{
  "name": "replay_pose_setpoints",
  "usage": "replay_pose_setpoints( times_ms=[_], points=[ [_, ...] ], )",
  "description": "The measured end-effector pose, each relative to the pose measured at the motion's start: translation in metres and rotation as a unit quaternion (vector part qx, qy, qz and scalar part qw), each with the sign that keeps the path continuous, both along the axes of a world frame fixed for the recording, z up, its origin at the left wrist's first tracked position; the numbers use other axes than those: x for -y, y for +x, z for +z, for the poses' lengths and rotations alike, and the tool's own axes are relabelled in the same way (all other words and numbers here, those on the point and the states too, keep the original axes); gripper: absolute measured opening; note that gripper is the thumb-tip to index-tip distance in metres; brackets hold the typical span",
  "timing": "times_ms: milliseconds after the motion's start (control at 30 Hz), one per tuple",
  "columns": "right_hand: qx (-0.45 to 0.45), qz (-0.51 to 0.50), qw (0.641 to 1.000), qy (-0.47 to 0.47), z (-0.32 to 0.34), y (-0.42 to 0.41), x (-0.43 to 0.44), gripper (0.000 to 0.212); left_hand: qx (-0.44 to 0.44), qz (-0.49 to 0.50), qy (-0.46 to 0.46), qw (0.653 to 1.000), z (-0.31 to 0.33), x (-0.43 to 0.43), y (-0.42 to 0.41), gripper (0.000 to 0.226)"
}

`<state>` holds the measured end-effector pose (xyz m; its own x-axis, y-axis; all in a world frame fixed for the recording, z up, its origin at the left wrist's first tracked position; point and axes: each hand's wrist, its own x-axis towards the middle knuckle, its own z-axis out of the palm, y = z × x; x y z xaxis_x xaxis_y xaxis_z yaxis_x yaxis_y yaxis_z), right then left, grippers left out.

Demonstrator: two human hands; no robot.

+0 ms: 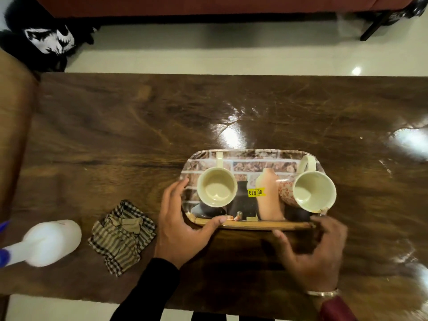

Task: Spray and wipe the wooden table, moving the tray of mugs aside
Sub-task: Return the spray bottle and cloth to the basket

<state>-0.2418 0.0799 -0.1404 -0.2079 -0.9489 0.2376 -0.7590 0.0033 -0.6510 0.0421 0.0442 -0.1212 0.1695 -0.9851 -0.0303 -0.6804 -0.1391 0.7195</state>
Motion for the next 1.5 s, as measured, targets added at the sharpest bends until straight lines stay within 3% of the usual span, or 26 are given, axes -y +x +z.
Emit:
replay_pose_setpoints(
  times_ms=[233,433,567,667,800,900,967,1067,1200,1333,1433,1500],
  points=[
    [0.057,0.202,0.976,0.061,-0.003,0.095,-0.029,0.050,-0.025,0.090,-0.011,0.996,-0.003,-0.046,0.039,0.069],
    [0.035,0.309,0.949,0.053,0.002,0.196,0.000,0.054,0.014,0.168,-0.037,0.985,-0.002,-0.086,0.106,0.053],
    [0.025,0.381,0.921,0.081,-0.001,0.258,0.013,0.067,0.056,0.241,-0.066,0.967,-0.003,-0.114,0.142,0.024],
    [-0.024,0.433,0.895,0.104,-0.010,0.298,0.012,0.087,0.073,0.347,-0.084,0.931,-0.002,-0.131,0.160,0.041],
    [-0.153,0.449,0.866,0.160,-0.028,0.335,-0.001,0.120,-0.014,0.506,-0.080,0.858,0.006,-0.134,0.190,0.063],
    [-0.219,0.426,0.864,0.155,-0.040,0.352,-0.007,0.122,-0.057,0.431,-0.135,0.890,0.016,-0.121,0.223,0.103],
    [-0.232,0.398,0.876,0.147,-0.045,0.360,-0.012,0.113,-0.005,0.364,-0.143,0.920,0.025,-0.107,0.241,0.115],
    [-0.212,0.378,0.894,0.116,-0.052,0.362,-0.016,0.089,0.074,0.288,-0.162,0.941,0.035,-0.087,0.250,0.105],
    [-0.202,0.376,0.897,0.116,-0.053,0.362,-0.014,0.078,-0.005,0.249,-0.098,0.963,0.041,-0.070,0.260,0.090],
    [-0.181,0.381,0.898,0.124,-0.051,0.362,-0.014,0.074,0.014,0.294,-0.148,0.944,0.021,-0.069,0.266,0.057],
    [-0.135,0.370,0.912,0.117,-0.049,0.362,-0.011,0.066,-0.093,0.371,-0.137,0.914,0.012,-0.075,0.260,0.041],
    [-0.048,0.341,0.931,0.125,-0.045,0.363,-0.011,0.056,-0.122,0.366,-0.130,0.913,0.011,-0.082,0.252,0.030]
  ],
)
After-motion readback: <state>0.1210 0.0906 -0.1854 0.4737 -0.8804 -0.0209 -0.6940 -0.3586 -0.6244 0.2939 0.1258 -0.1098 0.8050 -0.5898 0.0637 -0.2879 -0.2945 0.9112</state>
